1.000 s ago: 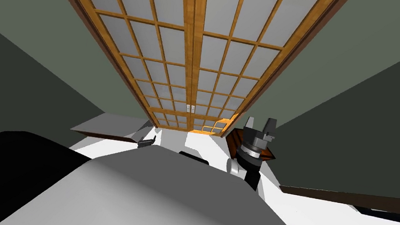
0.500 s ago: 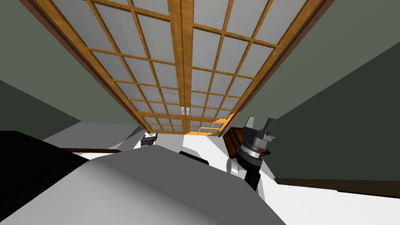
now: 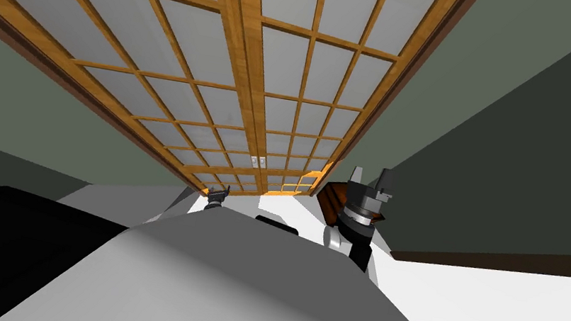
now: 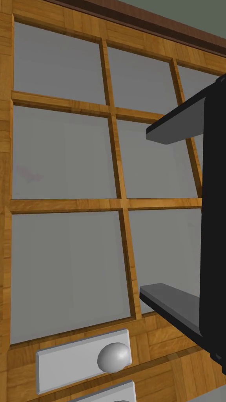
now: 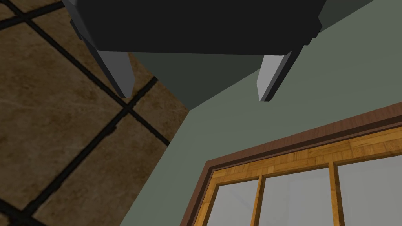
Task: Pull the door open
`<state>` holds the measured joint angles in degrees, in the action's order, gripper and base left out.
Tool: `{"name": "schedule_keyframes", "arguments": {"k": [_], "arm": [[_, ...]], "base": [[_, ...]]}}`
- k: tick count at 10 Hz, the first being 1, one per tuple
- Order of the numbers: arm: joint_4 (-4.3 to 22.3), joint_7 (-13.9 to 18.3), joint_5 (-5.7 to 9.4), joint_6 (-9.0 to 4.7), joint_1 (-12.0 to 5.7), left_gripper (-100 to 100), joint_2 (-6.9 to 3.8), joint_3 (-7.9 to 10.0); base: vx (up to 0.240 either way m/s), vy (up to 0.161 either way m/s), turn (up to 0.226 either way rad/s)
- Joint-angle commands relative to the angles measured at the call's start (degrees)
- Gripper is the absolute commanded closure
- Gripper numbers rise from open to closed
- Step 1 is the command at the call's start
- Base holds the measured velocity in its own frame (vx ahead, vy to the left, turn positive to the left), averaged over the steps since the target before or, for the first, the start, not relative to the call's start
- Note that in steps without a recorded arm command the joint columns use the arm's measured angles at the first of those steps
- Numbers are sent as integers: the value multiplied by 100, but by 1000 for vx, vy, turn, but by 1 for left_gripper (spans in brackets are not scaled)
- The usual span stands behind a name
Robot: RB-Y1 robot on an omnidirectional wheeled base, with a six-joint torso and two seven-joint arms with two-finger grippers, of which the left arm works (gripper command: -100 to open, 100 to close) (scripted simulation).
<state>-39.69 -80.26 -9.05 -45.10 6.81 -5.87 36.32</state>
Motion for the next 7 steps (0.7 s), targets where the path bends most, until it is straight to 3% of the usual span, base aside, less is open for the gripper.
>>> {"name": "schedule_keyframes", "arguments": {"k": [1,2,7], "arm": [[-78,-13,-13,-12,-104,-100,72,-48],[-78,-13,-13,-12,-104,-100,72,-48],[-168,-37,-56,-45,-520,-100,193,-198]], "base": [[195,52,-154],[143,26,-57],[170,26,-105]]}}
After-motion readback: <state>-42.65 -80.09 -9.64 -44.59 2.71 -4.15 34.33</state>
